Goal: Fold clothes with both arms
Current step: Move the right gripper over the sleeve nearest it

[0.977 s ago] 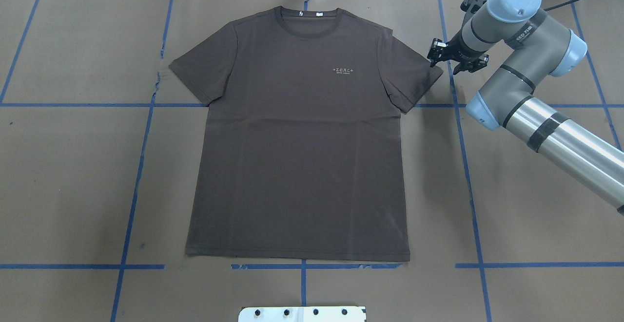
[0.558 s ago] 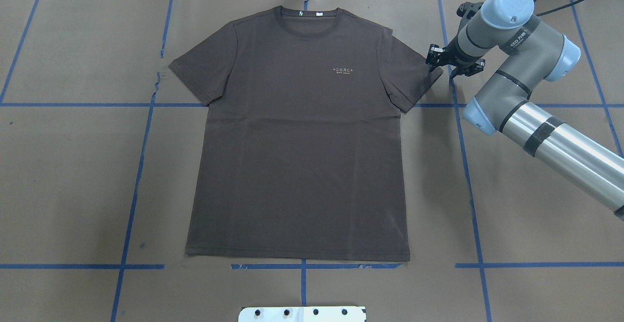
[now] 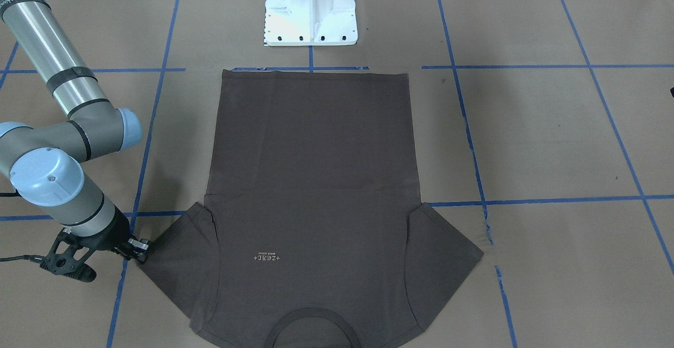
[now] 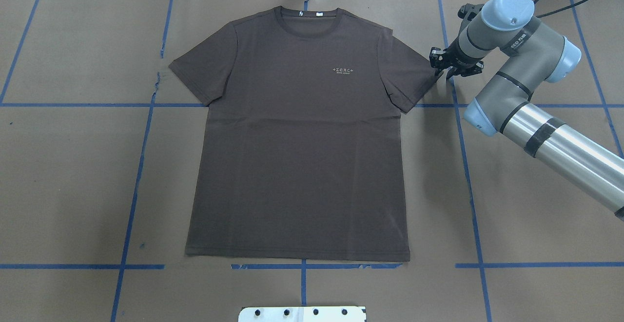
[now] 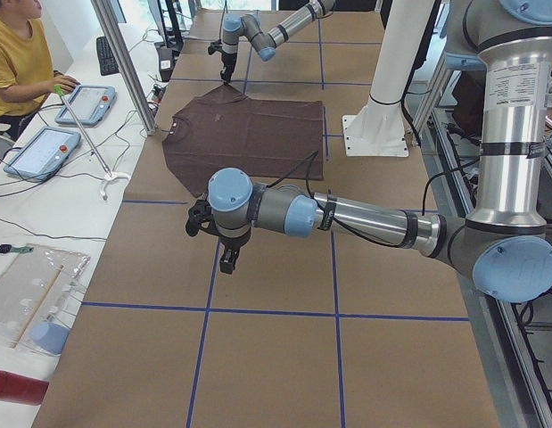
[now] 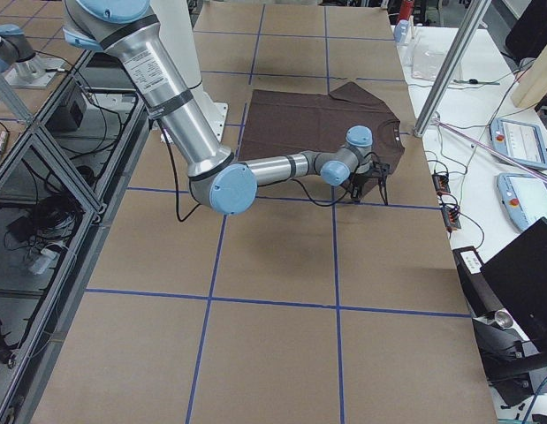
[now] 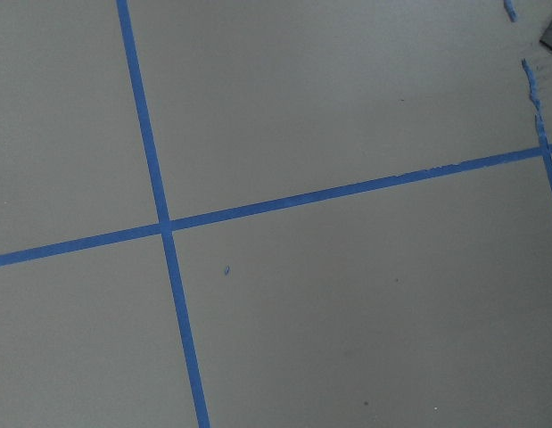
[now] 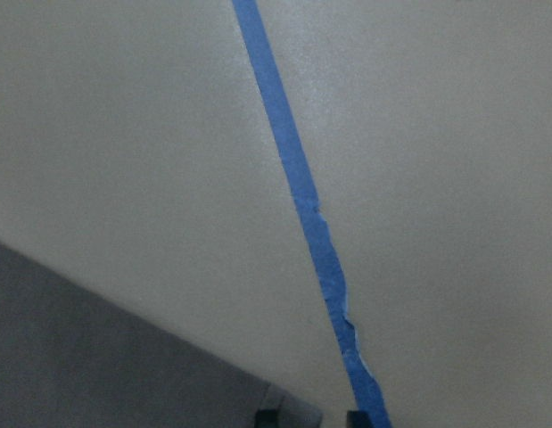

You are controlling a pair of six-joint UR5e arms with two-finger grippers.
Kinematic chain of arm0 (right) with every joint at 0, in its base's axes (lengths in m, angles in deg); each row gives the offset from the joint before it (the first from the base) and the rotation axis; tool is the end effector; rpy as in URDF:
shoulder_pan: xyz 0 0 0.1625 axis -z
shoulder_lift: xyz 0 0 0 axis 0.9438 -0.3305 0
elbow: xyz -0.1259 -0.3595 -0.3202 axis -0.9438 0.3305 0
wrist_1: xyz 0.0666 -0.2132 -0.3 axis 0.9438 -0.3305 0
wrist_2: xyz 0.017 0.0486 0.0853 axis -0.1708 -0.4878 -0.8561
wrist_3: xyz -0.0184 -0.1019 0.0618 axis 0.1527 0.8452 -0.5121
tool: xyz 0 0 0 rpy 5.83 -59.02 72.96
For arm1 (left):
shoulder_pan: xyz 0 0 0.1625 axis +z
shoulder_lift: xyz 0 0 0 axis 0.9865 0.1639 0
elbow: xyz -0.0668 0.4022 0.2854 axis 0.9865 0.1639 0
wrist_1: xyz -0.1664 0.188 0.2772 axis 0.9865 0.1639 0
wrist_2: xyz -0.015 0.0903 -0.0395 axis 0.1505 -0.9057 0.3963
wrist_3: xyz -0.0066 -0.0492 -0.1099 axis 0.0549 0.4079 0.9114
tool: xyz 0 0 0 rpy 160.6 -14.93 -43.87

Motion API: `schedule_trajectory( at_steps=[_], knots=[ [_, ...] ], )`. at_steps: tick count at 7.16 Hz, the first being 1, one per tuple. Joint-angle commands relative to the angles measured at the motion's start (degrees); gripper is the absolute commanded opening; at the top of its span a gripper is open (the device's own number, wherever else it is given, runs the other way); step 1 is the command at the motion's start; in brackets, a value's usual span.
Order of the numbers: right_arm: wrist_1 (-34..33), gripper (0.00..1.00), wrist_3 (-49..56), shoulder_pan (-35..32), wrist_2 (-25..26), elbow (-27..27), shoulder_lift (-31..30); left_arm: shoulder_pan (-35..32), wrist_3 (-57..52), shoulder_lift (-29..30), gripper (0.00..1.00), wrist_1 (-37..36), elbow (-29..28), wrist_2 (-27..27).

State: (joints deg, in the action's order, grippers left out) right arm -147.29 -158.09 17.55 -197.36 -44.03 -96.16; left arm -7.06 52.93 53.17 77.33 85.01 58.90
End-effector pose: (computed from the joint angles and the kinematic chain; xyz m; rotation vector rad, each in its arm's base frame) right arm -0.3965 -0.6659 0.5538 0.0710 -0.7990 0.3843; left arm -0.0201 -0.4417 0.6468 0.1907 0.9052 0.1590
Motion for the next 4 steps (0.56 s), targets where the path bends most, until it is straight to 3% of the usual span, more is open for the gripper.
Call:
schedule_trajectory(
  at_steps=[1, 2, 4],
  knots=[
    [0.0, 0.21, 0.0, 0.1, 0.0, 0.0, 0.0, 0.0, 0.0, 0.0, 1.00, 0.0, 0.1, 0.0],
    [0.0, 0.00, -0.1, 0.1, 0.0, 0.0, 0.2, 0.0, 0.0, 0.0, 1.00, 0.0, 0.1, 0.0],
    [0.0, 0.00, -0.3, 0.1, -0.2, -0.3, 0.7, 0.0, 0.0, 0.0, 1.00, 0.0, 0.1, 0.0]
  ],
)
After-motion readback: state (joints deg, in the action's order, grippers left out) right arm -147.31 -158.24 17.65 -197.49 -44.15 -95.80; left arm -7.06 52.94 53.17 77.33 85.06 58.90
